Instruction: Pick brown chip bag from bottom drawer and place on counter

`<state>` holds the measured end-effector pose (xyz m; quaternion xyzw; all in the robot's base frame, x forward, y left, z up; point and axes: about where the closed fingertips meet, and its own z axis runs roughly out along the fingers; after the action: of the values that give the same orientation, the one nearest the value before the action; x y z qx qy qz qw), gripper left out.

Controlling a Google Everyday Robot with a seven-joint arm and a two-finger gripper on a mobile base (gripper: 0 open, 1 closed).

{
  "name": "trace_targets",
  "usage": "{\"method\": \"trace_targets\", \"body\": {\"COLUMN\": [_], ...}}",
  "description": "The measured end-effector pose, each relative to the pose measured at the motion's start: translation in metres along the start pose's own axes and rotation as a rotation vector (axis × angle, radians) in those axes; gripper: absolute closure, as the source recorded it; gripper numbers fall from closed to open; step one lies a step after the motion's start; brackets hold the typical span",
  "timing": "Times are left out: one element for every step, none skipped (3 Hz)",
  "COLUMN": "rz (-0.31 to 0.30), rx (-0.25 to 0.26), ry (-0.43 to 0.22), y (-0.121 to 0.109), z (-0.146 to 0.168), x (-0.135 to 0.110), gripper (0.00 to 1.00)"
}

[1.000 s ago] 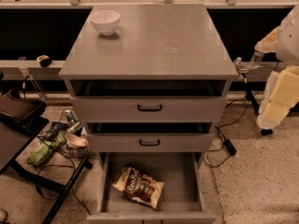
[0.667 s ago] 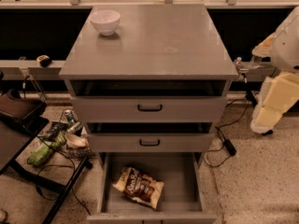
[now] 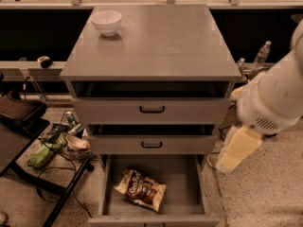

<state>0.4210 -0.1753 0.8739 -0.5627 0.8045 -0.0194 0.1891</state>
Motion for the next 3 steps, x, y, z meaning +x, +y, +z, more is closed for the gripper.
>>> {"method": "trace_targets", "body": {"rz": [0.018,0.064,0.062], "rx": [-0.051,-0.097,-0.069], "ry": [0.018,0.007,-0.021], "y": [0.03,0.05,0.041], "z": [0.093,0.21,0.203], "x": [0.008,0.021,0.012], "gripper": [0.0,0.0,0.0]}}
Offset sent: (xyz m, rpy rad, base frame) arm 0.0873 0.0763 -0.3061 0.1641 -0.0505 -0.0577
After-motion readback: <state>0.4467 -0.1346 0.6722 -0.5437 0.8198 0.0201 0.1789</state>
